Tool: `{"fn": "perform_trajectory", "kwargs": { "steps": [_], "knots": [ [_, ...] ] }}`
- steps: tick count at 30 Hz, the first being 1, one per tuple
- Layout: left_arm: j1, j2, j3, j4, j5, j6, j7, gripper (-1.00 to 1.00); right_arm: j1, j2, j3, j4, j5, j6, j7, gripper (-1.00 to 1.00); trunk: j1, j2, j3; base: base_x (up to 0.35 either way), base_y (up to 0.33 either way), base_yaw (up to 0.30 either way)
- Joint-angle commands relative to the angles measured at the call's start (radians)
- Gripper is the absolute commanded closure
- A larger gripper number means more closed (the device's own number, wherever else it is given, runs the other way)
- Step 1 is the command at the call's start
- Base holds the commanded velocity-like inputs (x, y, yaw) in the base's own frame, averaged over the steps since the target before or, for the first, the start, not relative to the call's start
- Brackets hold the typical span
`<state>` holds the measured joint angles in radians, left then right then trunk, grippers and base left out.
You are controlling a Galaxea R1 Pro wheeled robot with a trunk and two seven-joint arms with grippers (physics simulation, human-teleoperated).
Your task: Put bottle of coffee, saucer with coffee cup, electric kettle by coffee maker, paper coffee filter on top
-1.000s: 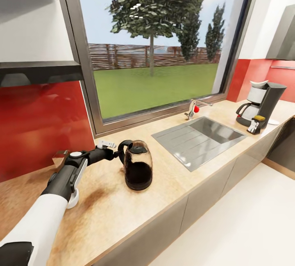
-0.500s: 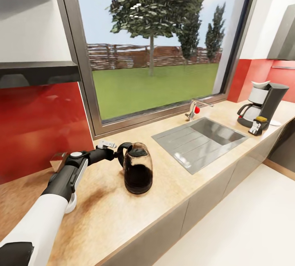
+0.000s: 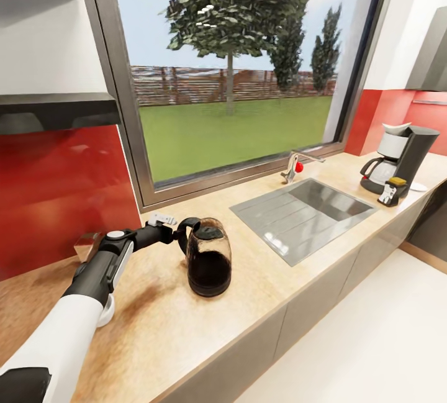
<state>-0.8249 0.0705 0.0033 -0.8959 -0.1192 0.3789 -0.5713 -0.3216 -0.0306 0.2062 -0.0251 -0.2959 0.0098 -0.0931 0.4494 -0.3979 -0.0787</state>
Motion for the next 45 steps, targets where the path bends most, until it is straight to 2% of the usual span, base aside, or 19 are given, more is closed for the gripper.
{"fn": "perform_trajectory", "kwargs": {
  "steps": [1, 45],
  "knots": [
    [-0.001, 0.0, 0.0, -0.001, -0.008, 0.003, -0.005, -1.0, -0.001, 0.0, 0.009, -0.001, -0.009, 0.001, -0.003, -1.0, 0.001, -0.002, -0.002, 0.002, 0.0, 0.0],
    [0.0, 0.0, 0.001, -0.001, -0.008, 0.002, -0.006, -1.0, -0.001, 0.0, 0.009, -0.001, -0.009, 0.001, -0.002, -1.0, 0.001, -0.002, -0.002, 0.009, 0.0, -0.037]
  ]
}}
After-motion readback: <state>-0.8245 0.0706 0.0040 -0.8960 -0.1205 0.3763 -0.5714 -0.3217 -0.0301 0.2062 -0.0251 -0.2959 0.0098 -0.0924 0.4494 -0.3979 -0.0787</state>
